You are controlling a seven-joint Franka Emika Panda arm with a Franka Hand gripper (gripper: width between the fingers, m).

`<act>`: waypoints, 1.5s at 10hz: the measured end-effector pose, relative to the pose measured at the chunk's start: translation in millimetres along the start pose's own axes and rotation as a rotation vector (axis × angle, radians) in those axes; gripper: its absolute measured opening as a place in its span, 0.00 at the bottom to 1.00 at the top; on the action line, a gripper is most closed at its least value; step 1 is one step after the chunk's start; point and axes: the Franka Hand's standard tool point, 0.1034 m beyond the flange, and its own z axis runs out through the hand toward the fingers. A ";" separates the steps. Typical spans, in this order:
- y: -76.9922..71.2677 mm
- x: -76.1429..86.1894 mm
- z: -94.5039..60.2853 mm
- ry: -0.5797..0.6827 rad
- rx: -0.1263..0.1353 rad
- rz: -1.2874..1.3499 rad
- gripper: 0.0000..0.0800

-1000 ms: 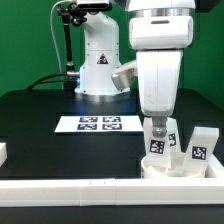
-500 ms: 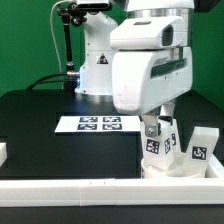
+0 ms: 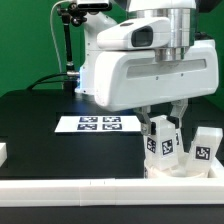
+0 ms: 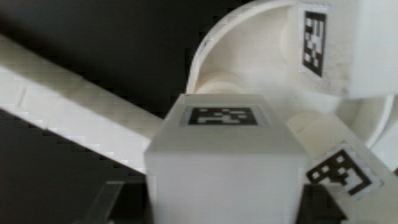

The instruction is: Assemble stool

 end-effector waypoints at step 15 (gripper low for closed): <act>-7.0 1.9 2.8 -0.030 0.112 1.280 0.43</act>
Offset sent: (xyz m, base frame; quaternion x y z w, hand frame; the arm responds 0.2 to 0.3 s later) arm 0.0026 0.0017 -0.0023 0.0069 -0.0126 0.2311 0.9728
